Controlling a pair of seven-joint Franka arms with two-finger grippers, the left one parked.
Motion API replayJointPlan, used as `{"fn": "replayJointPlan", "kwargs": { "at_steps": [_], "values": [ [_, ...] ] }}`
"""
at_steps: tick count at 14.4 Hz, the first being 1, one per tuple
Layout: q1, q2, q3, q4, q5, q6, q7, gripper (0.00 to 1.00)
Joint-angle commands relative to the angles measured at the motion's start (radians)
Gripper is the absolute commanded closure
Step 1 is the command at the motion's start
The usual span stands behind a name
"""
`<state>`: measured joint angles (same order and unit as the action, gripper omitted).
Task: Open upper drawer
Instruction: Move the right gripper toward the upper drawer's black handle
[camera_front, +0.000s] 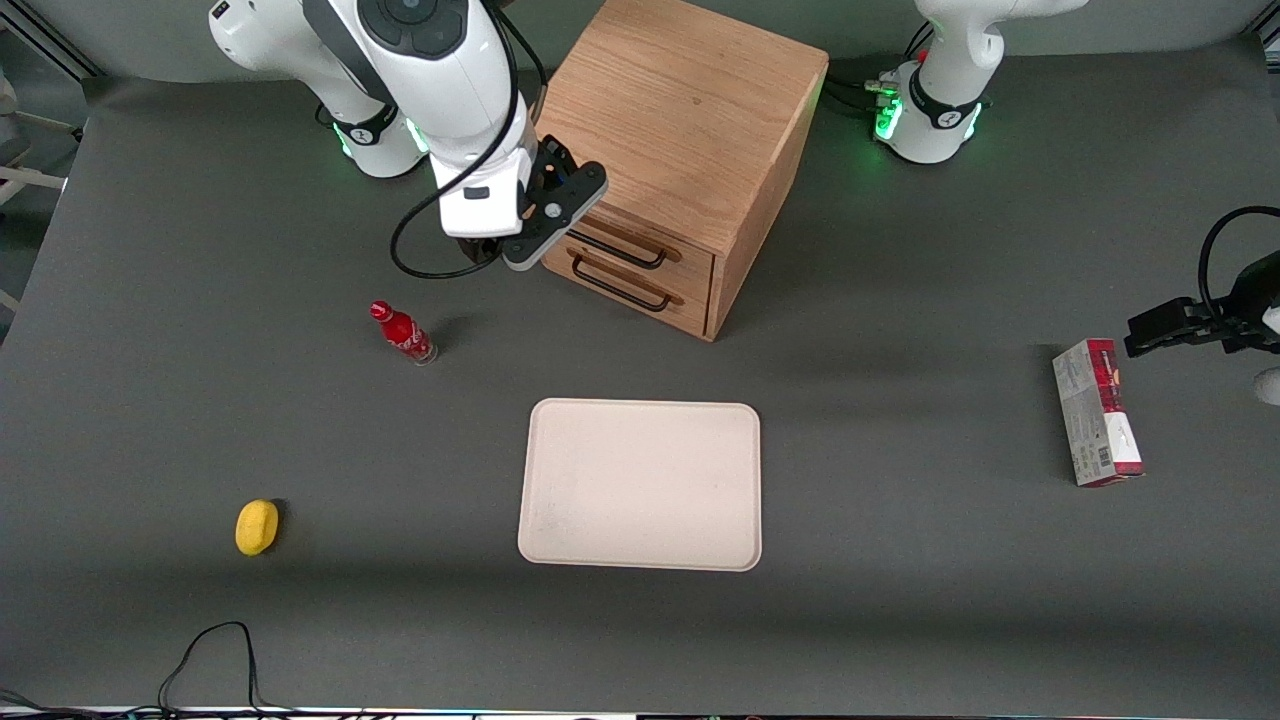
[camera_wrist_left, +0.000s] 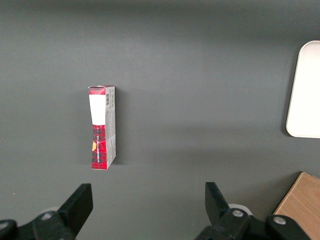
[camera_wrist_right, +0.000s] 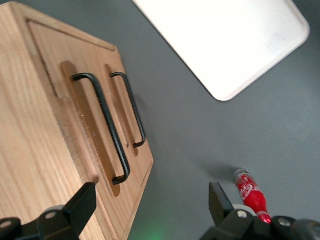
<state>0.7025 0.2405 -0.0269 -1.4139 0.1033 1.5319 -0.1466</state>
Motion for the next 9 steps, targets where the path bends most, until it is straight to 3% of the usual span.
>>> {"fn": "replayJointPlan", "kwargs": {
  "at_steps": [1,2,5,9],
  "values": [
    [-0.001,0.016,-0.013,0.018,0.035,-0.001,-0.112,0.0],
    [-0.001,0.016,-0.013,0.018,0.045,-0.007,-0.128,0.0],
    [-0.003,0.016,-0.018,0.016,0.17,-0.009,-0.154,0.0],
    [-0.001,0.014,-0.019,-0.022,0.176,0.02,-0.157,0.0]
  ]
}}
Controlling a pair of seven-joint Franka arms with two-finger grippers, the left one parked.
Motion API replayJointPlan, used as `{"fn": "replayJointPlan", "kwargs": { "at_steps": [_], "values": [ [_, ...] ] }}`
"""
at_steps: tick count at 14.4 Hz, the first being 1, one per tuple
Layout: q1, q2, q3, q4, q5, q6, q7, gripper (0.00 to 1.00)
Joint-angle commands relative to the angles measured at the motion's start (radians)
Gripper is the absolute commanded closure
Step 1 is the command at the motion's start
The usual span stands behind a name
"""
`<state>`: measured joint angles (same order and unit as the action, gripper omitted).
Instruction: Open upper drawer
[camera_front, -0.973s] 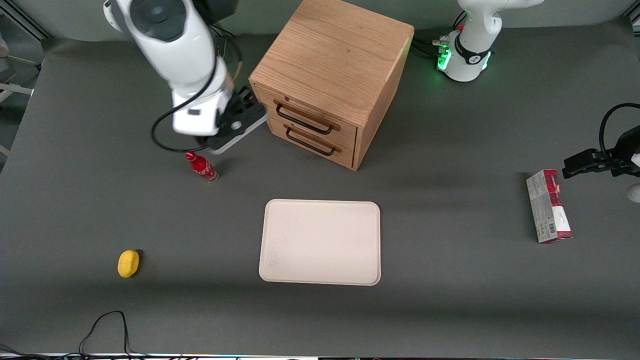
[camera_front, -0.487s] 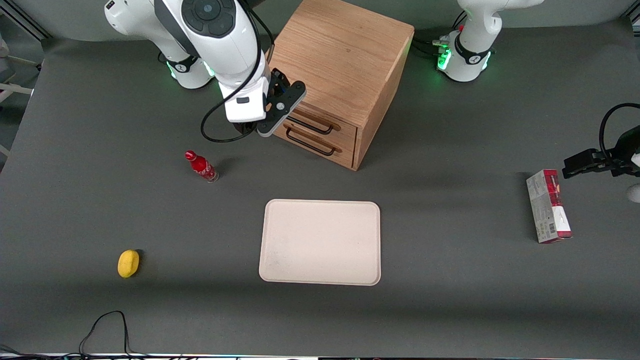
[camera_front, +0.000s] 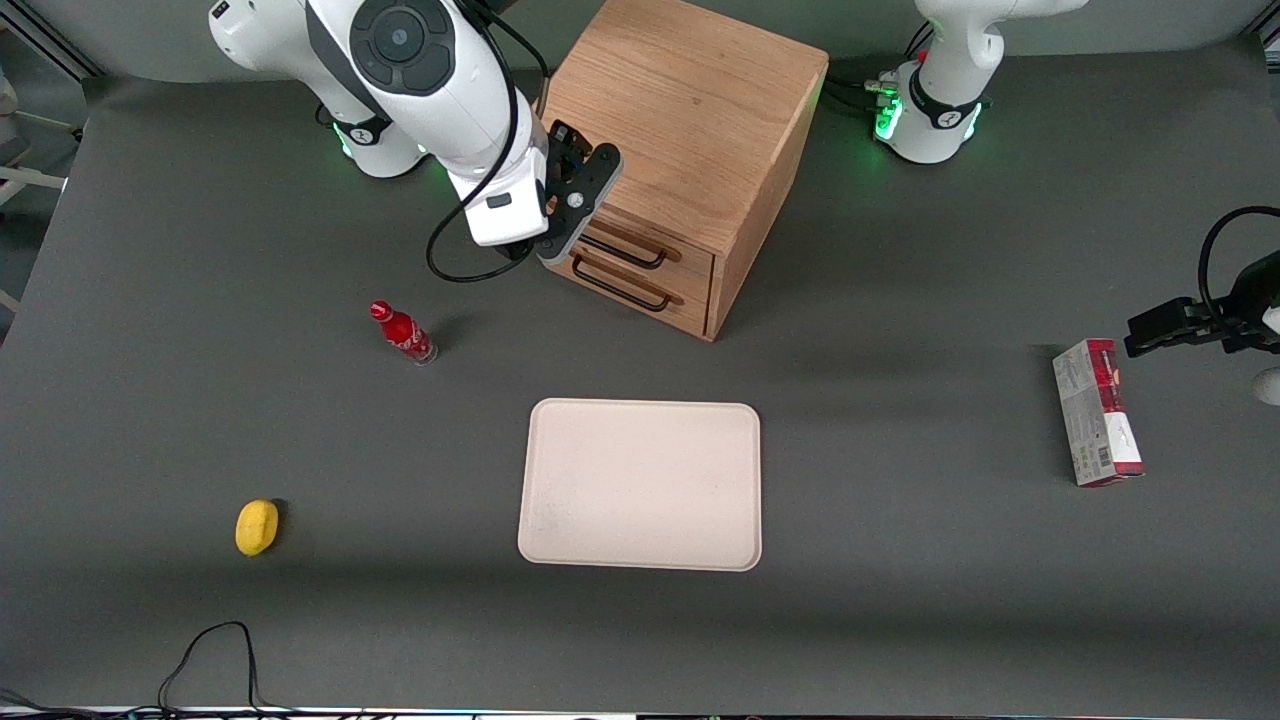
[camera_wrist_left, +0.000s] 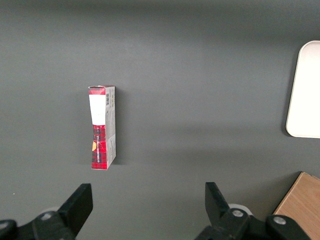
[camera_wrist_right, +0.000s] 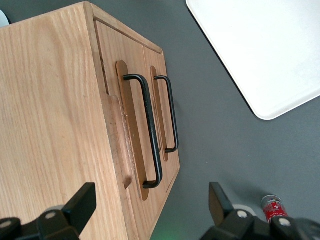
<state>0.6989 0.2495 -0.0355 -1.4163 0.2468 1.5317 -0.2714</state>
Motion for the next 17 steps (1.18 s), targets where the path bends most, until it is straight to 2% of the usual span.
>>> {"fn": "replayJointPlan", "kwargs": {
  "at_steps": [1,7,17],
  "values": [
    [0.004,0.002,-0.011,-0.041,0.031,0.05,-0.034,0.0],
    [0.024,-0.007,-0.006,-0.173,0.019,0.206,-0.066,0.0],
    [0.042,-0.007,-0.009,-0.302,-0.014,0.344,-0.077,0.0]
  ]
}}
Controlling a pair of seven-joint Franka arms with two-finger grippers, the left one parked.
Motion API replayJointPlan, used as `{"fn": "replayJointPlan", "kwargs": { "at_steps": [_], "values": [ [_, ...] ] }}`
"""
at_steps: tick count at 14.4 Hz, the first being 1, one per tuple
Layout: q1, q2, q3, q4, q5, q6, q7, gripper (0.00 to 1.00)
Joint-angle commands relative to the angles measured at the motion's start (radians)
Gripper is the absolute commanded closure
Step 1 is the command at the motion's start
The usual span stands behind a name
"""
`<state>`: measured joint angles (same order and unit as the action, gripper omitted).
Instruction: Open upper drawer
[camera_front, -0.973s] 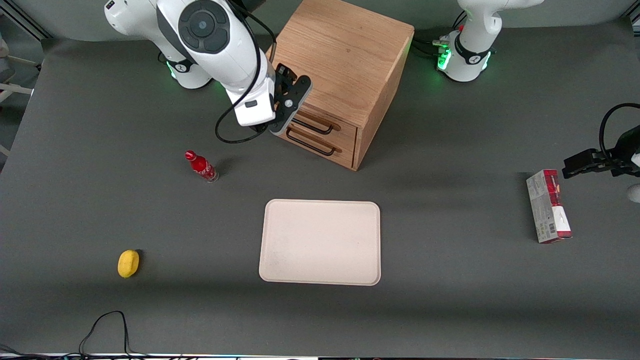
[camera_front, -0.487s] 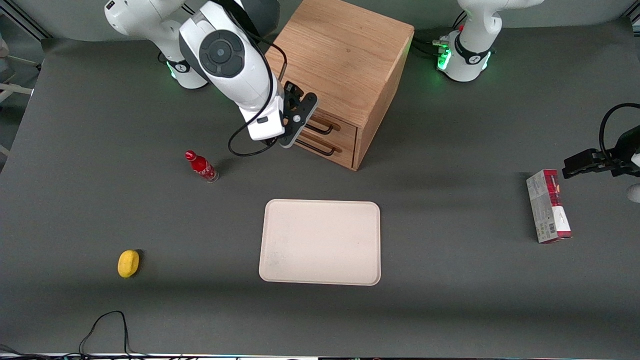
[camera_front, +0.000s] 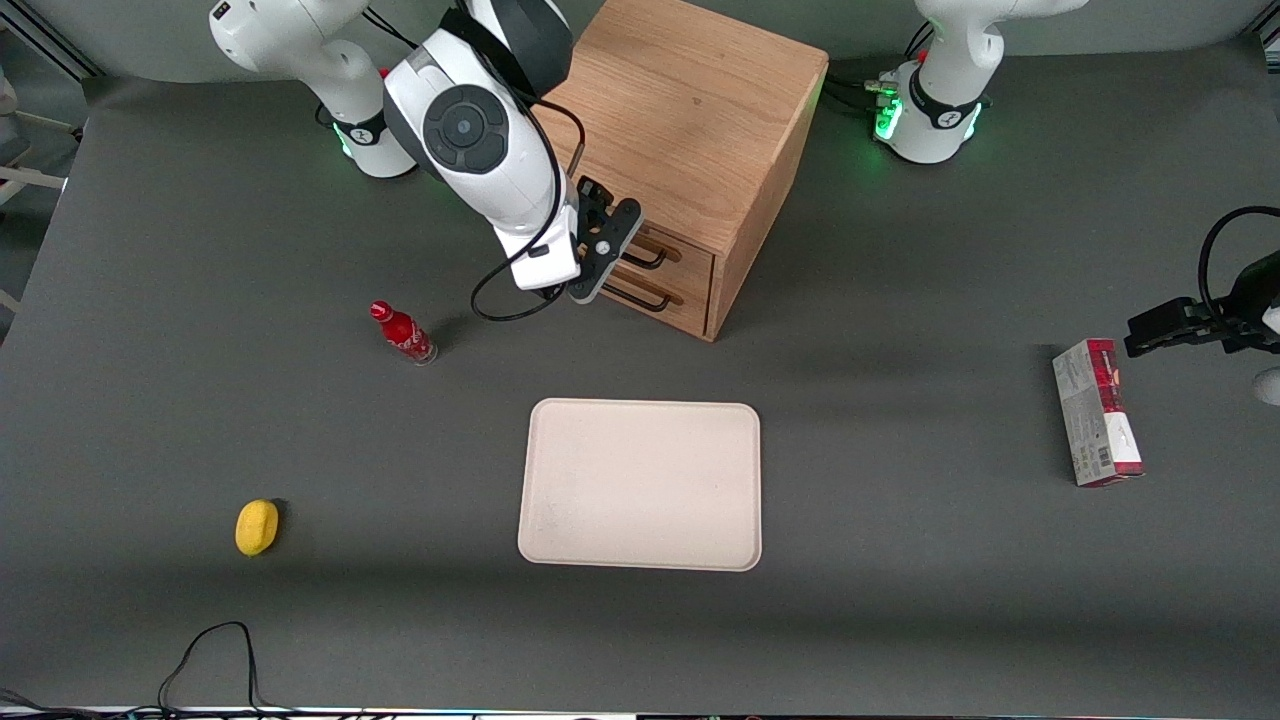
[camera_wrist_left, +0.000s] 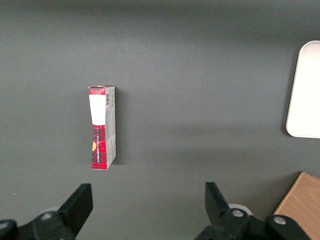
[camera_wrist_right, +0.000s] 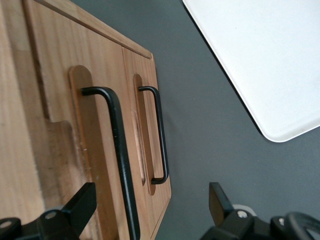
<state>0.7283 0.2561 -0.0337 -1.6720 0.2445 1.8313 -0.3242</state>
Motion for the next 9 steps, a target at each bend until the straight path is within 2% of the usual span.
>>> {"fn": "replayJointPlan", "kwargs": {
  "at_steps": [1,9],
  "values": [
    [0.013,-0.014,-0.011,-0.057,-0.014,0.058,-0.024,0.0],
    [0.014,0.0,-0.009,-0.09,-0.034,0.111,-0.026,0.0]
  ]
}}
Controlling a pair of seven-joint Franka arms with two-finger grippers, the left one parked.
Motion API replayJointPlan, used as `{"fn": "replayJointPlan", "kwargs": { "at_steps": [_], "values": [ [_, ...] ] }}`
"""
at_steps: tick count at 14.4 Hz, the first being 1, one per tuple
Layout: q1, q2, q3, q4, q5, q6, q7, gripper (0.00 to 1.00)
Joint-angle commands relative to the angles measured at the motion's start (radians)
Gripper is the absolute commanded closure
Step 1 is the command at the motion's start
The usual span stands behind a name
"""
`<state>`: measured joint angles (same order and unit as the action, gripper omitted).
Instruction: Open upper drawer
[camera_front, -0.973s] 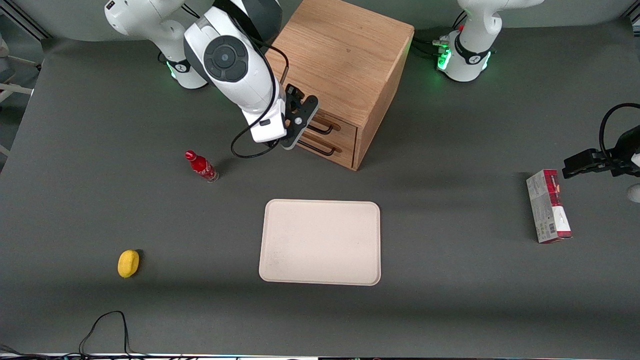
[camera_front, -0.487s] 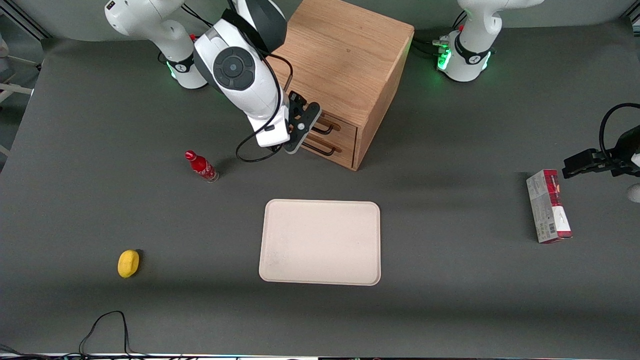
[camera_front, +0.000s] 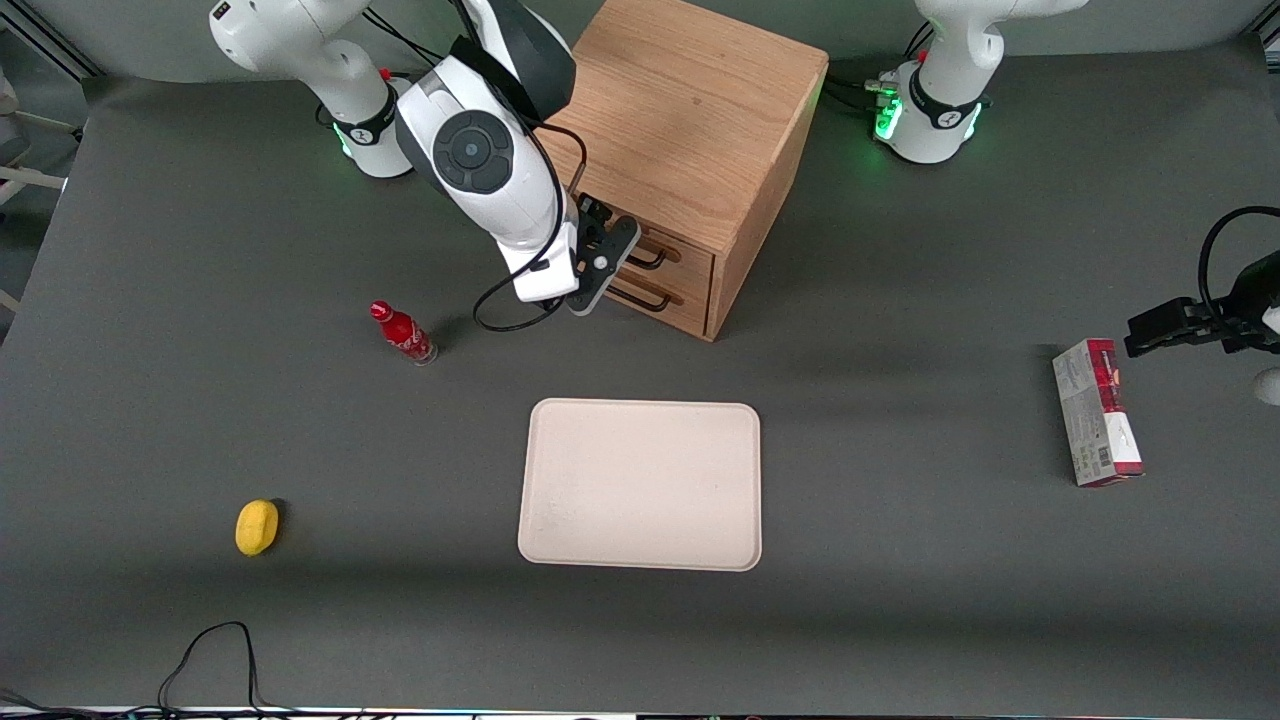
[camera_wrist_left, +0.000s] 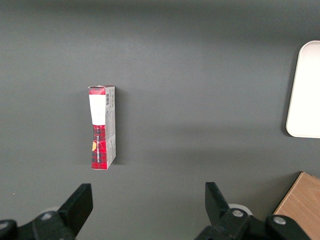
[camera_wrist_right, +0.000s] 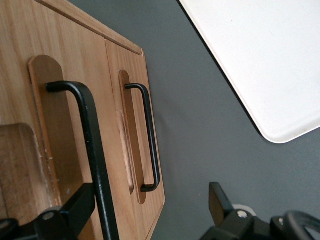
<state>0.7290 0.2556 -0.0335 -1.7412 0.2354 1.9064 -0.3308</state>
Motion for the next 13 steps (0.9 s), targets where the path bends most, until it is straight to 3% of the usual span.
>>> {"fn": "replayJointPlan", "kwargs": {
  "at_steps": [1,13],
  "values": [
    [0.015,0.004,-0.009,-0.023,-0.027,0.042,-0.017,0.0],
    [0.012,0.019,-0.008,-0.021,-0.022,0.056,-0.168,0.0]
  ]
}}
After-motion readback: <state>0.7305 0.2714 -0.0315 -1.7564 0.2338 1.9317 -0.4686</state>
